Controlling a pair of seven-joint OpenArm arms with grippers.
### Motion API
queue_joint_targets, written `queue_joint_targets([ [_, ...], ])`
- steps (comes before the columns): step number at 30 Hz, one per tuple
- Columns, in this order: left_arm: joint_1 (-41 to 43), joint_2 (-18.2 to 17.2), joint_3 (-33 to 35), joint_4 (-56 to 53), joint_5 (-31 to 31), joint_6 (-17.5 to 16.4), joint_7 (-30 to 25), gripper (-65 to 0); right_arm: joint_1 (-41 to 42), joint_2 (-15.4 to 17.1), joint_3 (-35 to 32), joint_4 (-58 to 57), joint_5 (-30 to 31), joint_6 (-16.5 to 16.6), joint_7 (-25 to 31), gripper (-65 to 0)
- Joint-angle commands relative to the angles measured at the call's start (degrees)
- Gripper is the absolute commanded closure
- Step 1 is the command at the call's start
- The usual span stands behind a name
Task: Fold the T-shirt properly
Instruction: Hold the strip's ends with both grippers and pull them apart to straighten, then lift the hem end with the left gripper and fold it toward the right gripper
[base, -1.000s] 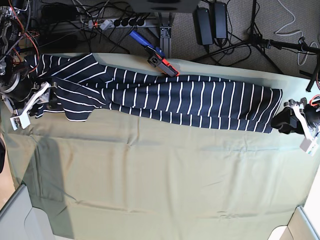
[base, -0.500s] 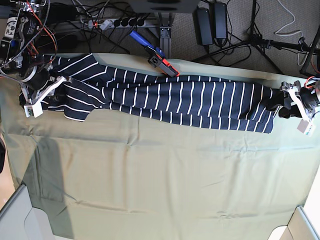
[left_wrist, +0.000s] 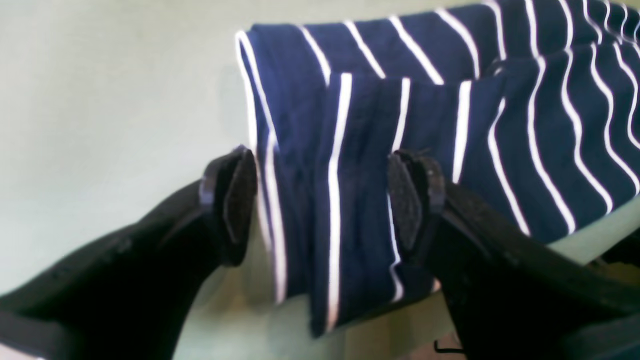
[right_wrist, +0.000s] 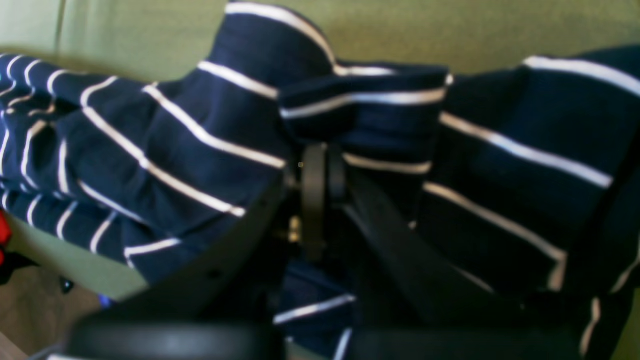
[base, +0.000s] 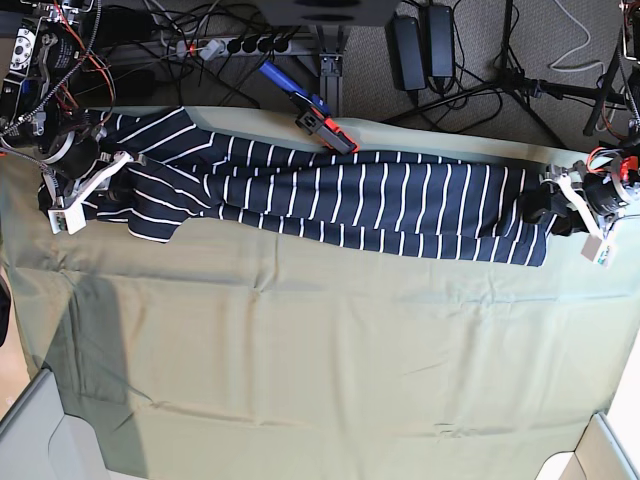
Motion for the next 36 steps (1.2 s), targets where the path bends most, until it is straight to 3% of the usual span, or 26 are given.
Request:
queue_joint_targets([
  [1, -0.59, -1.03, -0.59, 0.70, -0.55, 0.66, -1.05, -43.9, 0.42, 0.96, 0.50, 0.76, 0.68, 3.28, 0.85, 0.0],
  [3, -0.61, -0.72, -0.59, 0.70, 0.83, 0.94, -1.42, -43.9, 0.42, 0.96, 0.50, 0.79, 0.66, 3.28, 0.33, 0.0],
  [7, -0.61, -0.55, -0.61, 0.70, 6.25, 6.38, -3.37, -43.9, 0.44, 0.96, 0.50, 0.79, 0.70, 3.28, 0.20, 0.0],
  [13, -0.57, -0.52, -0.59, 0.70, 5.95, 6.71, -2.64, -43.9, 0.44, 0.94, 0.50, 0.79, 1.31, 3.28, 0.24, 0.0],
  [16, -0.59, -0.22, -0.59, 0.70, 2.16, 6.32, -0.90, -43.9, 0.44, 0.94, 0.50, 0.79, 1.29, 3.28, 0.24, 0.0],
  [19, -0.57, 0.96, -0.42, 0.72, -0.42, 2.91, 1.20, -43.9, 0.44, 0.94, 0.50, 0.76, 1.29, 3.28, 0.26, 0.0],
  [25, -0.61, 2.56, 0.81, 0.72, -1.92, 2.34, 1.14, -43.9, 0.44, 0.94, 0.50, 0.76, 1.31, 3.28, 0.26, 0.0],
  [30, -0.59, 3.48, 1.25, 0.72, -5.03, -0.74, 1.95, -43.8, 0.42, 0.94, 0.50, 0.79, 1.29, 3.28, 0.24, 0.0],
  [36, -0.59, 3.43, 6.38, 0.72, -1.79, -0.72, -1.07, -43.6, 0.44, 0.94, 0.50, 0.79, 1.29, 3.28, 0.22, 0.0],
])
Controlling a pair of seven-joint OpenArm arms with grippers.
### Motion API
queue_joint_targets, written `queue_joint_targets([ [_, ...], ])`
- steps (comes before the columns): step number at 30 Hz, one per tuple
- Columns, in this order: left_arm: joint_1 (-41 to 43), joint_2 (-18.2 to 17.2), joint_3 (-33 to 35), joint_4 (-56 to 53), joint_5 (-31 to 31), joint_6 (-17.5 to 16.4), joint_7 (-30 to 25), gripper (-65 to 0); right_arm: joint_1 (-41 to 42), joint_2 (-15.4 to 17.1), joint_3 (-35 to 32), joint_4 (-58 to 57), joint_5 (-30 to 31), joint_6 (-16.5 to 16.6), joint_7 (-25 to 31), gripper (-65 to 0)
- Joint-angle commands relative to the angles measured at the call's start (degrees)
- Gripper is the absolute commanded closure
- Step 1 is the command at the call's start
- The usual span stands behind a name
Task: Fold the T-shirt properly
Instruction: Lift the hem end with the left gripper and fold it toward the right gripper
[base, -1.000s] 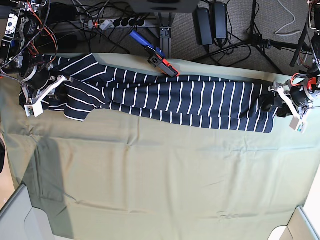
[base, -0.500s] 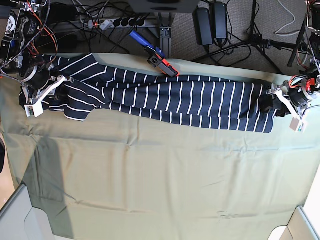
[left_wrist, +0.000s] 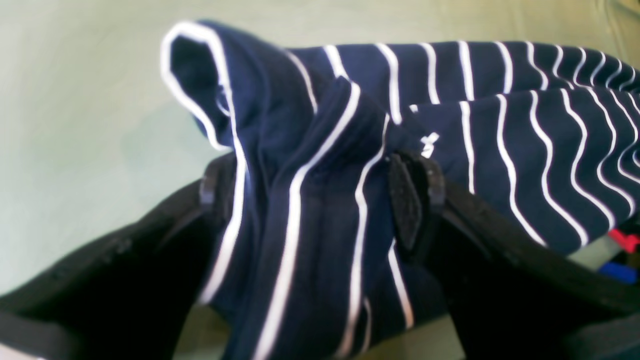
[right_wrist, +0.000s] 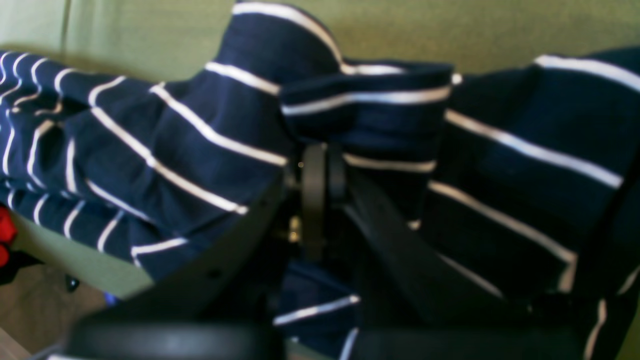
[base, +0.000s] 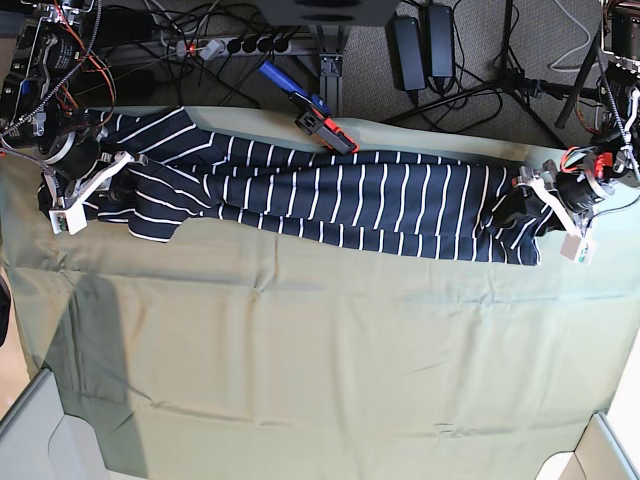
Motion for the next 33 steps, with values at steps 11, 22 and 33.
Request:
queue_joint_targets([
  [11, -1.14, -0.33, 1.64, 0.52, 8.07, -2.03, -7.04, 0.0, 1.14, 1.09, 0.63, 0.94, 1.92, 3.26, 0.74, 0.0],
  [22, -10.71, -1.20, 1.55, -0.42, 13.86, -2.14, -7.76, 0.0, 3.63, 1.27, 0.70, 1.25, 2.58, 3.28, 0.22, 0.0],
  [33, -24.11, -1.44, 1.55, -15.56, 14.16, -3.02, -10.73, 0.0, 4.26, 1.27, 3.15, 1.25, 2.80, 3.28, 0.28, 0.0],
])
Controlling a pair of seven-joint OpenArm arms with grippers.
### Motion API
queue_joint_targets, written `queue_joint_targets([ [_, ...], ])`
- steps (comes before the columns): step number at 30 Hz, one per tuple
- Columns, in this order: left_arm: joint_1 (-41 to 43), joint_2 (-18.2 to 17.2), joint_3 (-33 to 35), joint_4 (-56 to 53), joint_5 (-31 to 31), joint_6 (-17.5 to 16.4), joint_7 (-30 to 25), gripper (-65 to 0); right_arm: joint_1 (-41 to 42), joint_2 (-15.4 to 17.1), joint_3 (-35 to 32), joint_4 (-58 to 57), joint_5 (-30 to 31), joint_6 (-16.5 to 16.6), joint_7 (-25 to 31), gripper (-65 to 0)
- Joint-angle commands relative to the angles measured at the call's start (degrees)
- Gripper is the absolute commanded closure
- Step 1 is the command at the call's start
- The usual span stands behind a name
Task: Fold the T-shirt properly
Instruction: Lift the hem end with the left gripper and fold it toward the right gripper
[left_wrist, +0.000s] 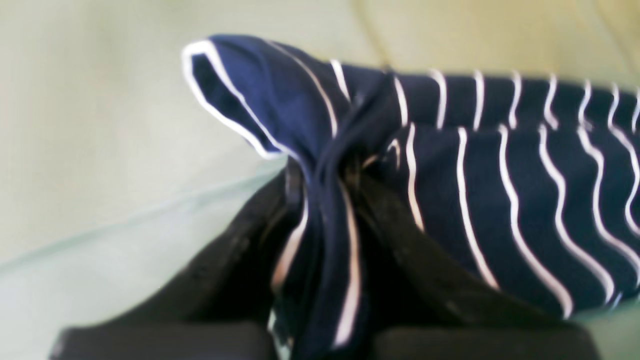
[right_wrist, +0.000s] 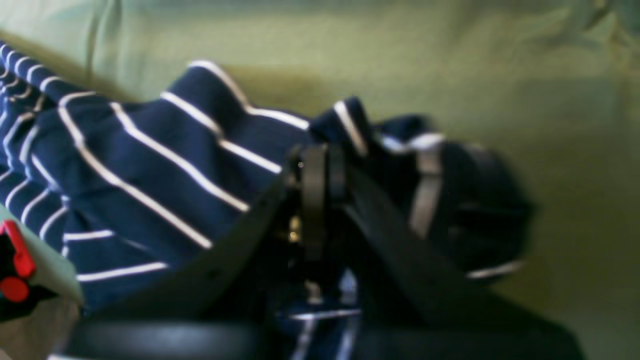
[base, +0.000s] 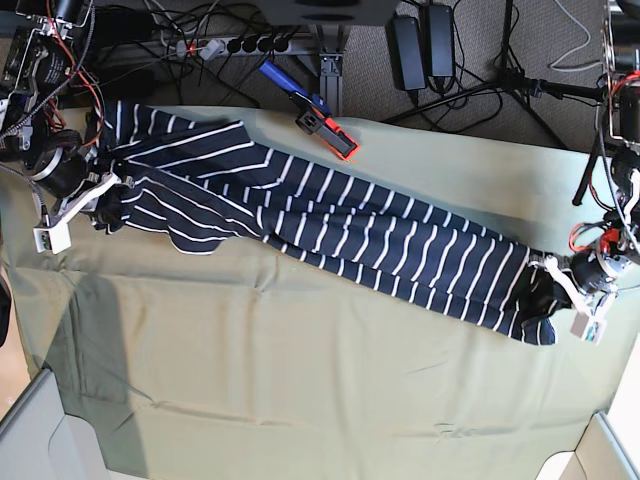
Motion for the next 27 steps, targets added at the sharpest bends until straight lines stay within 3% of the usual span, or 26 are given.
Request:
queue_joint_targets([
  [1, -2.49, -1.27, -0.59, 0.46, -0.68, -1.79, -1.66, 0.0, 0.57, 0.96, 0.66, 1.01, 0.87, 3.28, 0.90, 0.0],
  [4, -4.68, -1.27, -0.59, 0.63, -2.51, -4.46, 0.44, 0.0, 0.57, 0.94, 0.63, 1.01, 0.87, 3.28, 0.90, 0.0],
  [9, -3.06, -1.22, -0.59, 6.93, -15.15, -5.46, 10.73, 0.0, 0.52, 0.94, 0.63, 1.01, 0.83, 3.28, 0.87, 0.0],
  [13, 2.73, -0.74, -0.37, 20.37, -16.92, -5.46, 11.23, 0.0, 0.55, 0.94, 0.63, 1.01, 0.83, 3.28, 0.90, 0.0],
  [18, 7.80, 1.33, 4.37, 33.86, -11.23, -5.46, 10.73, 0.0, 0.52, 0.94, 0.63, 1.01, 0.79, 3.30, 0.87, 0.0],
  [21, 7.72, 4.04, 10.67, 34.40, -7.32, -5.46, 10.25, 0.0, 0.52, 0.94, 0.63, 1.01, 0.17, 3.28, 0.87, 0.0],
  [27, 7.41, 11.47, 21.53, 34.38, 6.82, -4.57, 8.31, 0.0, 0.52, 0.94, 0.63, 1.01, 0.20, 3.28, 0.85, 0.0],
])
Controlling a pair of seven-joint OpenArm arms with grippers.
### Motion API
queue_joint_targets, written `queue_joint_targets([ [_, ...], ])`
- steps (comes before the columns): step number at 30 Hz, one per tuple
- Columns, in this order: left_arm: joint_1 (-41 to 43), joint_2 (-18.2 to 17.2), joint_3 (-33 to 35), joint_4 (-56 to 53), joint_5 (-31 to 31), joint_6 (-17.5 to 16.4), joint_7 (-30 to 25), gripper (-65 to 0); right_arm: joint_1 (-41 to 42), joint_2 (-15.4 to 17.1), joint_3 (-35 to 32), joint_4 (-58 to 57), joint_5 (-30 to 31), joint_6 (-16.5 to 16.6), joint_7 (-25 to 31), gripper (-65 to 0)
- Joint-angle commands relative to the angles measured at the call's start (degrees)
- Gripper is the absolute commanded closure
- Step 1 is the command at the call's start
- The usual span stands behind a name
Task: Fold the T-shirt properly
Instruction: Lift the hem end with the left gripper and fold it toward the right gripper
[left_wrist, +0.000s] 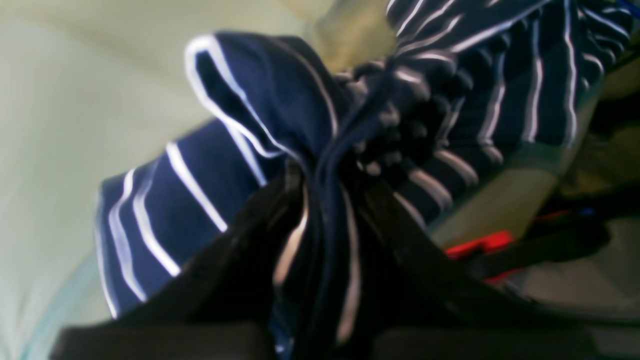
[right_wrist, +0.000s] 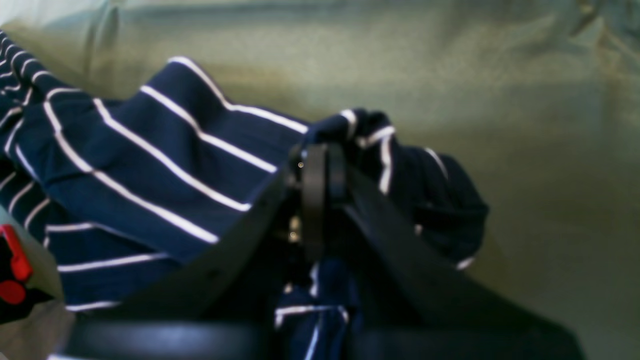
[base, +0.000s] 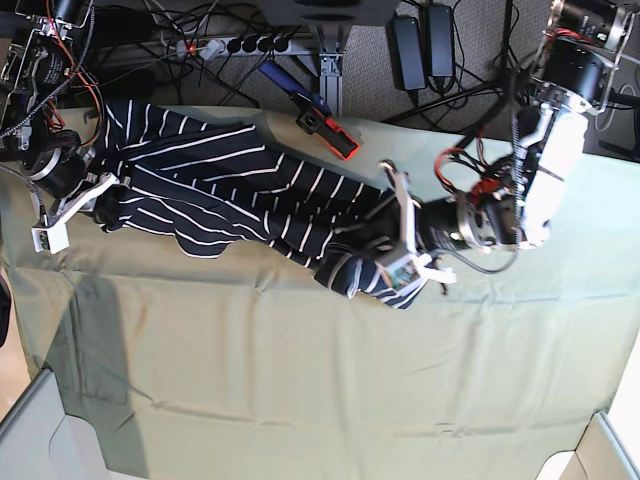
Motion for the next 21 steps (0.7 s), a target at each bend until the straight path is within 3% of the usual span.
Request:
queue_joint_targets([
  [1, -0.98, 0.22, 0.98, 0.92, 1.27, 0.83, -1.64, 0.0, 0.57, 0.94, 0.52, 0.98, 0.61, 3.28, 0.90, 0.0],
  [3, -1.11, 1.27, 3.85, 0.92, 6.10, 2.67, -2.45, 0.0, 0.57, 0.94, 0.52, 0.98, 0.59, 3.28, 0.90, 0.0],
  [8, -1.29, 3.28, 8.76, 0.92, 18.14, 11.19, -2.69, 0.0, 0.57, 0.94, 0.52, 0.98, 0.61, 3.28, 0.90, 0.0],
  [15, -1.27, 4.26, 9.18, 0.92, 19.43, 11.85, -4.39, -0.7, 0.55, 0.94, 0.52, 0.98, 0.61, 3.28, 0.46, 0.0],
  [19, -1.27, 4.26, 9.22, 0.92, 18.67, 11.87, -5.90, -26.9, 0.42, 0.92, 0.52, 0.98, 0.61, 3.28, 0.48, 0.0],
  [21, -1.27, 4.26, 9.22, 0.92, 17.57, 11.74, -6.78, -31.0, 0.42, 0.92, 0.52, 0.98, 0.63, 3.28, 0.48, 0.0],
])
